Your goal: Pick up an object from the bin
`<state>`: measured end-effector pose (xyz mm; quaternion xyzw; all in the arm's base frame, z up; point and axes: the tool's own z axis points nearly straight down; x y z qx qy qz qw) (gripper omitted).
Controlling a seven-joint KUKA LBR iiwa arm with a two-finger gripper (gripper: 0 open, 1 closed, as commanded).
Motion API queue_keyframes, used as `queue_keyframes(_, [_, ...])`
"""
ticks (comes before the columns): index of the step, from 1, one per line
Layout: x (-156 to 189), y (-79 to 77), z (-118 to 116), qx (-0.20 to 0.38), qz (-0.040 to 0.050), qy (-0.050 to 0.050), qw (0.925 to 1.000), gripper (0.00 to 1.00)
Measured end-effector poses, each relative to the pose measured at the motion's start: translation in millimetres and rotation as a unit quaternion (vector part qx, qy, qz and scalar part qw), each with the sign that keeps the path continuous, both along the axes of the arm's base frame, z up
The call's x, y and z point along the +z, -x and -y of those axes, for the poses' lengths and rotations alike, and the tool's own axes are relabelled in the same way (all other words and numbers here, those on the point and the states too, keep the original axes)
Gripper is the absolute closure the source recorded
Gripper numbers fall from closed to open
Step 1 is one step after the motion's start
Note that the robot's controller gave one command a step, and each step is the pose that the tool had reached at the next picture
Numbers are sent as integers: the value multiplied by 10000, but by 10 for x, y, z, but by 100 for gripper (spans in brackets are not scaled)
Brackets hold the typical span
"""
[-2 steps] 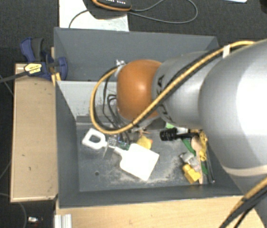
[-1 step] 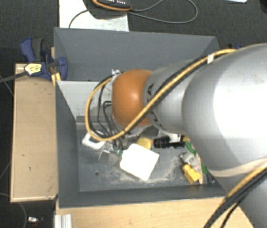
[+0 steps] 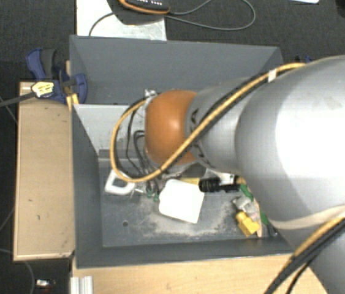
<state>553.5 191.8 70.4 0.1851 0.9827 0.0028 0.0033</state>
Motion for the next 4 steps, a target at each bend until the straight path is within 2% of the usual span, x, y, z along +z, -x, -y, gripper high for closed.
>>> queue_keyframes(2, [93,10,5,-12,-9,3,10000,100])
queue_keyframes(3, [300,7,7,-15,-2,0,10000,100])
queue_keyframes(4, [665,17,12,-15,-26,7,10000,100])
